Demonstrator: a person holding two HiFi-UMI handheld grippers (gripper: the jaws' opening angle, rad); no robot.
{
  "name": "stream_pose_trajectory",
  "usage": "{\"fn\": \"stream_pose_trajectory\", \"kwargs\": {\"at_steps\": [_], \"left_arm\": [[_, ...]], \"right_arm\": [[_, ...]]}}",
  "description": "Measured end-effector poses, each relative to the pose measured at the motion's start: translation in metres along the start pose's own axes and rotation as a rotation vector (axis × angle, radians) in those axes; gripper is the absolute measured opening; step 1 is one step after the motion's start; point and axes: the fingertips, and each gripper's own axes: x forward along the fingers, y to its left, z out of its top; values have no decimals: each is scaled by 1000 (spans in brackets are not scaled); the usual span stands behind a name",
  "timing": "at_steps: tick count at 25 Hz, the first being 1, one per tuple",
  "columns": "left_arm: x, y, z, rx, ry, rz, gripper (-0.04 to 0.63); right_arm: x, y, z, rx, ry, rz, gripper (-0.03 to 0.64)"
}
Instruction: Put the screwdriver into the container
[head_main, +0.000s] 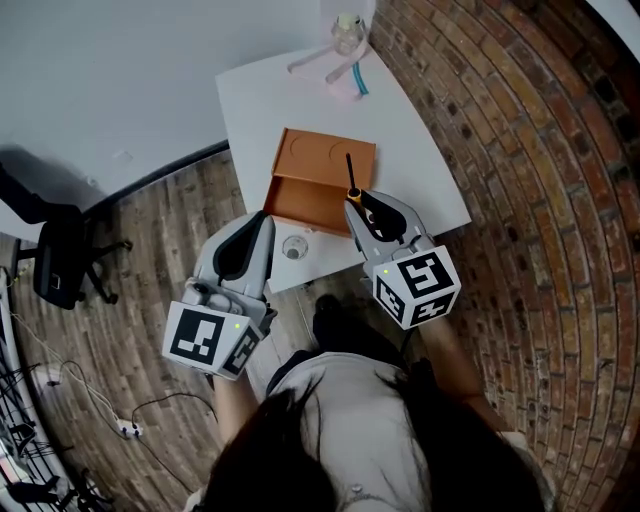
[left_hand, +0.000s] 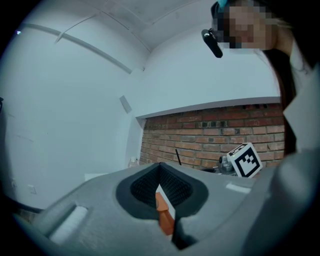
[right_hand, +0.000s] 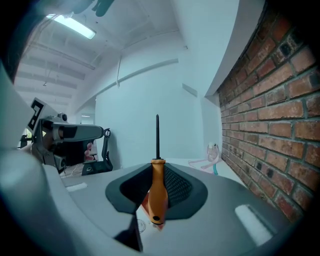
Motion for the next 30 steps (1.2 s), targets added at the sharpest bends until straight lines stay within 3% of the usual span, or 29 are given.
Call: {"fn": "stream_pose_trajectory", "kwargs": {"at_steps": [30], "left_arm": [[41, 45, -20, -35, 38, 111, 1]], "right_arm": [[94, -40, -102, -164, 266, 154, 80]]}}
